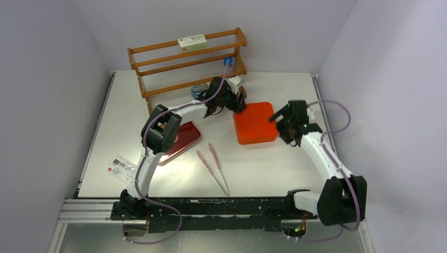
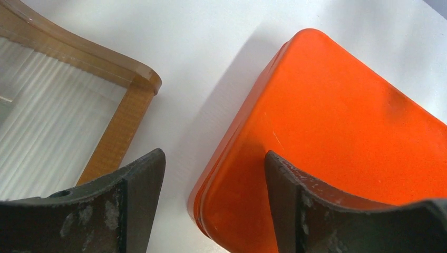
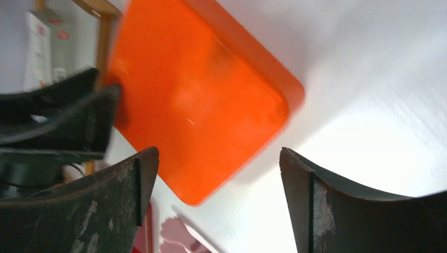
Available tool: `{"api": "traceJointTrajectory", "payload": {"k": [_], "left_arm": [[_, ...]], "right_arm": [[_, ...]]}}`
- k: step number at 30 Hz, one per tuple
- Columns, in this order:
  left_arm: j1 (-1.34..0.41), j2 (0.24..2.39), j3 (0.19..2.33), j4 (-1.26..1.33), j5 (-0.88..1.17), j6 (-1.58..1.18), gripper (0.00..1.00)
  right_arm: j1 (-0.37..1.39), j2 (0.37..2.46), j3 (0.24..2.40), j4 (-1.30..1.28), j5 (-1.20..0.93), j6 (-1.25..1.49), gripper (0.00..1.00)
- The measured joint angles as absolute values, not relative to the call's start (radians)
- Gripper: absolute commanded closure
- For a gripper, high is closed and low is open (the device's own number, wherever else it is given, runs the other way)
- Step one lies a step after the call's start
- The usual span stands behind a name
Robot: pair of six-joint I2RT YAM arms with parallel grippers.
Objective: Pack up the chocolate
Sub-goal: Adjust the packing box at the center of the board.
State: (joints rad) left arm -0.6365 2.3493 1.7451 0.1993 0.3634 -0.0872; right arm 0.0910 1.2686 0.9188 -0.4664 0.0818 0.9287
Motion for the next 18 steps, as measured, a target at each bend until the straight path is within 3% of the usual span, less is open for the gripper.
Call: {"api": "traceJointTrajectory", "payload": {"k": [4, 10, 12, 15, 18], "left_arm": [[-0.635, 2.349, 1.743, 0.202, 0.374, -0.076, 0.28], [-0.618, 2.349, 1.718, 0.219, 0.469, -0.104, 0.27], [-0.611, 2.344, 1.698, 0.226, 0.505, -0.12, 0.27], [-0.608, 2.324, 1.664, 0.224, 0.528, -0.131, 0.28], [-0.606, 2.295, 1.632, 0.201, 0.535, -0.132, 0.3]], "right_arm": [[0.128, 1.169, 0.725, -0.474, 0.069, 1.059, 0.22], [0.14, 1.159, 0.576, -0.281, -0.014, 1.135, 0.34], [0.143, 1.172, 0.573, -0.218, -0.025, 1.137, 0.44], [0.142, 1.196, 0.573, -0.148, -0.029, 1.121, 0.66], [0.13, 1.23, 0.576, -0.125, -0.009, 1.056, 0.76]]}}
